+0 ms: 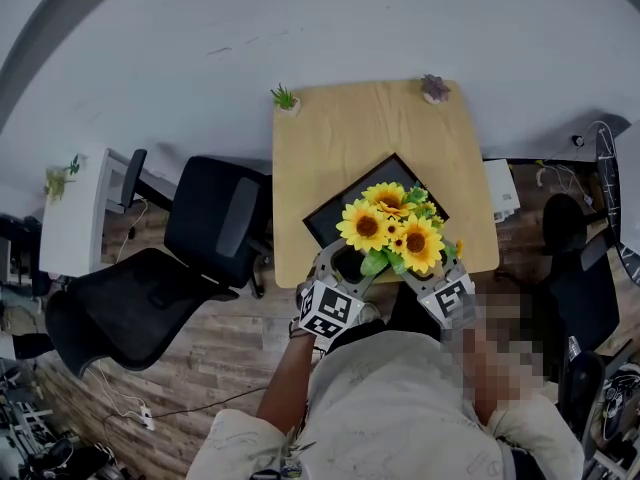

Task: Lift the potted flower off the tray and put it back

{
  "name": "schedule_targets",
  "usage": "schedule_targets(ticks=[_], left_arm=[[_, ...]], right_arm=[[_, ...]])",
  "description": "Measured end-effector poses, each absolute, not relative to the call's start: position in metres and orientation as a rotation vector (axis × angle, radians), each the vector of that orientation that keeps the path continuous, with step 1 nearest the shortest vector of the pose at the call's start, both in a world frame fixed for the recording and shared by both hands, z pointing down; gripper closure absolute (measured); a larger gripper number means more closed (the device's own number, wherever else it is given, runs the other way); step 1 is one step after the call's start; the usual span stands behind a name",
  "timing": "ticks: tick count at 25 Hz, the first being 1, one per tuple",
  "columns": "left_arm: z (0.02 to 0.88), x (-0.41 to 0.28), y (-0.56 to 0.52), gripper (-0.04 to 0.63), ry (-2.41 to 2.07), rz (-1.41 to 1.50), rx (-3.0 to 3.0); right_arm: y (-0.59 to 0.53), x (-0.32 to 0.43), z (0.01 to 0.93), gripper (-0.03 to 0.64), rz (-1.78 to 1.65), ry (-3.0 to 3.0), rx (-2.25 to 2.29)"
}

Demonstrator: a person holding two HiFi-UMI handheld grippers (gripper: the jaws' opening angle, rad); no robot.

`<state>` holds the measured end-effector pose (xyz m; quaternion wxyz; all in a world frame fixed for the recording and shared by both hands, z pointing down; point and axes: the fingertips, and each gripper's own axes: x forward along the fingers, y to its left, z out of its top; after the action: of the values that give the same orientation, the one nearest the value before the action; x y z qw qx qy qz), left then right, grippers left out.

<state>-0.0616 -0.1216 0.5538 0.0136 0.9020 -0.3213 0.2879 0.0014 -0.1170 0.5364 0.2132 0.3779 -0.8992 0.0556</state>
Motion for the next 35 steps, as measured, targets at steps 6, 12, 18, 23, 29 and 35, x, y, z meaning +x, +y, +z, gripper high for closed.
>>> schedule_targets(ticks=[6,12,18,23,29,35], left_arm=[[0.551,-0.059,-0.123,0.333,-1.006,0.894,2.812],[0.543,-0.058,-0.125,0.333,-1.024,0.883,2.826],[0.527,-0.058,-0.127,0.333,-1.040,0.854,2.859],[0.510,-0.058,-0.132,0.333,-1.046,0.819,2.885],[0.491,-0.063,-0.140,0.333,-1.057,0.778,2.903],[0.463,-0.066,-0.145,0.332,-1.098,0.737,2.954]], right_arm=[[-0.119,0.004,0.535,0.311,0.154,-2.498,1.052],[-0.121,0.004,0.527,0.311,0.142,-2.515,1.059],[-0.122,0.006,0.515,0.311,0.124,-2.535,1.087],[-0.126,0.004,0.495,0.311,0.087,-2.555,1.110],[-0.133,-0.001,0.473,0.311,0.020,-2.570,1.128],[-0.136,-0.004,0.449,0.311,-0.047,-2.583,1.132]])
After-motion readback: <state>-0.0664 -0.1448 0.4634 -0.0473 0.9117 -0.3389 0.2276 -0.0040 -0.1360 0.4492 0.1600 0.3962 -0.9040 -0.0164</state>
